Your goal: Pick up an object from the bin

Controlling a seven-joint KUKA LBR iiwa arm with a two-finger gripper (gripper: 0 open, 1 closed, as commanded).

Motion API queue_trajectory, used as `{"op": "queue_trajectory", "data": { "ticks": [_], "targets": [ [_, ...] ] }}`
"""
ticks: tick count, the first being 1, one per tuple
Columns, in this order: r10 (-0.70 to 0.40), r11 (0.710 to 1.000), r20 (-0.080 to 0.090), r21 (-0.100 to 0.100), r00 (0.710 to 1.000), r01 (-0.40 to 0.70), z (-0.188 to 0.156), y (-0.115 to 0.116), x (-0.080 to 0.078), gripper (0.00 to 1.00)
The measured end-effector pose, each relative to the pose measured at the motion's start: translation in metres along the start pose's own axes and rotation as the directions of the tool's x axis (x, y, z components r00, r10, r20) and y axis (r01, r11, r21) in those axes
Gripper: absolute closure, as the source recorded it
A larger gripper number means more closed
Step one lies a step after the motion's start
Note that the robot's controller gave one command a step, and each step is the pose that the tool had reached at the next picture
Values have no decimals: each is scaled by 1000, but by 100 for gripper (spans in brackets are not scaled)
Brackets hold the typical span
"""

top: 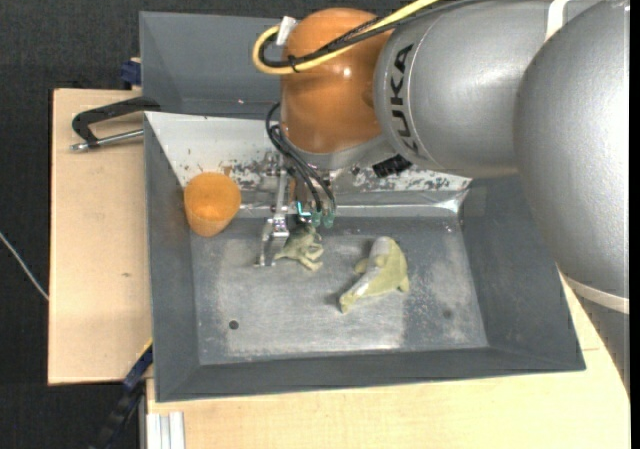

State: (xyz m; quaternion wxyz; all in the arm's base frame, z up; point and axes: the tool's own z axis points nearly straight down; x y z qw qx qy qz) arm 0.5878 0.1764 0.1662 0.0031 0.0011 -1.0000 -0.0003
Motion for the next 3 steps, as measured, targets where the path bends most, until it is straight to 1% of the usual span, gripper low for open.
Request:
{"op": "queue_trajectory", "data": {
  "ticks": [1,2,3],
  "targets": [
    [-116,993,12,-1,993,116,94,-46,-2,0],
    [-118,993,18,-2,993,118,92,-44,-3,100],
    [-278,960,21,2,960,278,-144,-37,52,100]
  ]
}}
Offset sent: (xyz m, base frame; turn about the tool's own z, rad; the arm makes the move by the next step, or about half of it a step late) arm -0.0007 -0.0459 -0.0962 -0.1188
